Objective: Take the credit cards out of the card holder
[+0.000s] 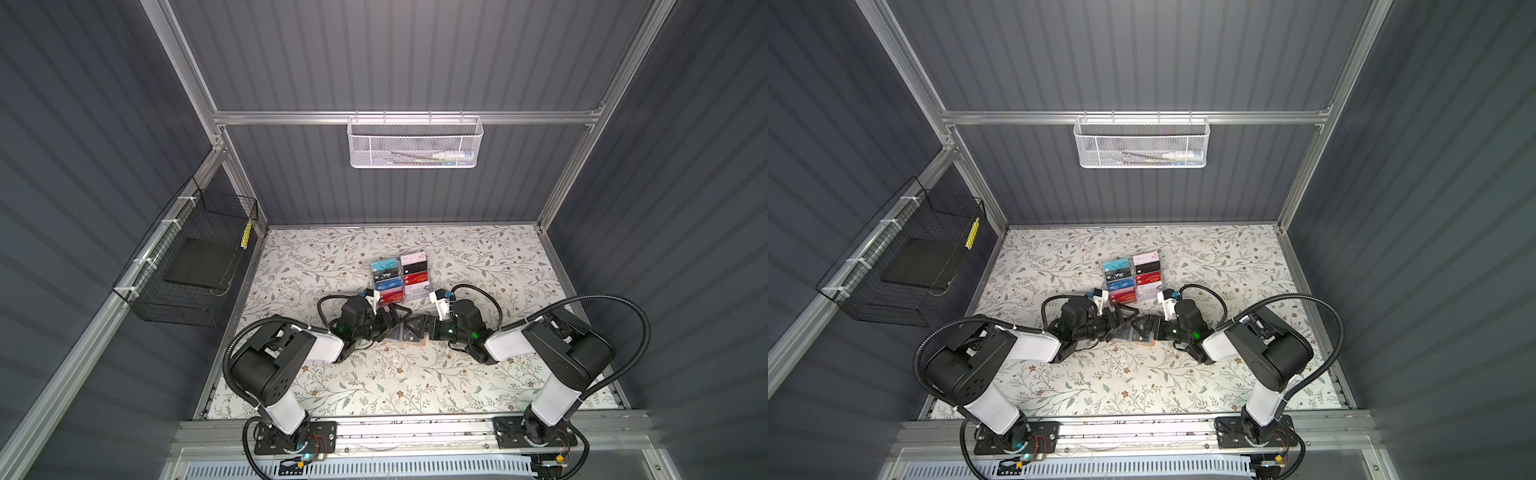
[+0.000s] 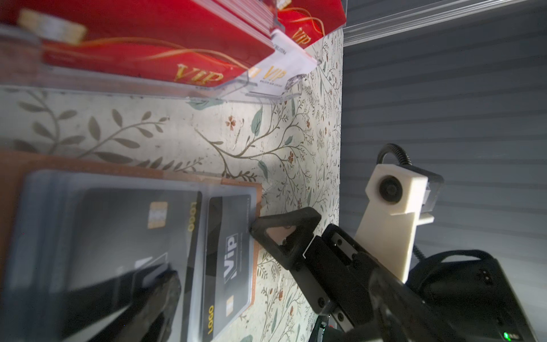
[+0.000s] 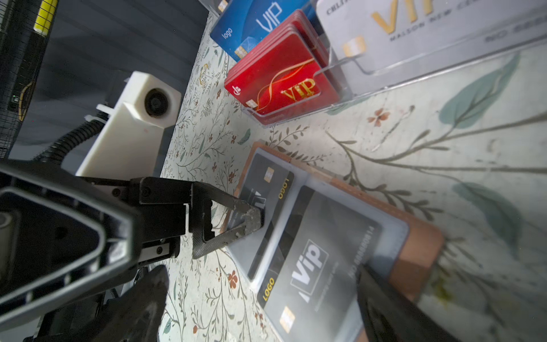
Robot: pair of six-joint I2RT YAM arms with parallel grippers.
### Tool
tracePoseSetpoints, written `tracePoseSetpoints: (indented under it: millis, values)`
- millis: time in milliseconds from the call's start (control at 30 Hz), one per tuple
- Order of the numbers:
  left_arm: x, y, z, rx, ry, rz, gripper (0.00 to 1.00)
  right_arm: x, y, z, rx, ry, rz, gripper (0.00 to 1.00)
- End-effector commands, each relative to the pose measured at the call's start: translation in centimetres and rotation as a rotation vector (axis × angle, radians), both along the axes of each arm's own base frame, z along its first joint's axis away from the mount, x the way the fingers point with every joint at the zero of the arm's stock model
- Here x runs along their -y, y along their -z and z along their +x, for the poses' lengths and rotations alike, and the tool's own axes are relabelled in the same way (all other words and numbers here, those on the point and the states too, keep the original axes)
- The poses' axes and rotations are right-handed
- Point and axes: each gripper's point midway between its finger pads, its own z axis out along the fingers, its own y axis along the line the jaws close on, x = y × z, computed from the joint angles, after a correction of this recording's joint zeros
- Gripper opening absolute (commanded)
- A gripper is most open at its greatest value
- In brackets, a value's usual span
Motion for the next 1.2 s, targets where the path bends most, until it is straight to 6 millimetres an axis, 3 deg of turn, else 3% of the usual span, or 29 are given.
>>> tracePoseSetpoints:
  millis: [0, 333, 1167]
  values:
    - [0.2, 0.1, 0.1, -0.001, -0.011, -0.029, 1.0, 1.6, 5.1, -2.6, -0.18, 0.007, -0.082, 0.99]
    - [0.7, 1.1, -0.1, -0.03, -0.008, -0.044, 0.99, 2.1, 6.2, -3.3, -0.194, 0.005, -0.092, 0.99]
    - [0.5, 3.0, -0.7, -0.06, -0.017, -0.071, 0.83, 2.6, 7.3, -4.4, -0.199, 0.001, -0.08, 0.99]
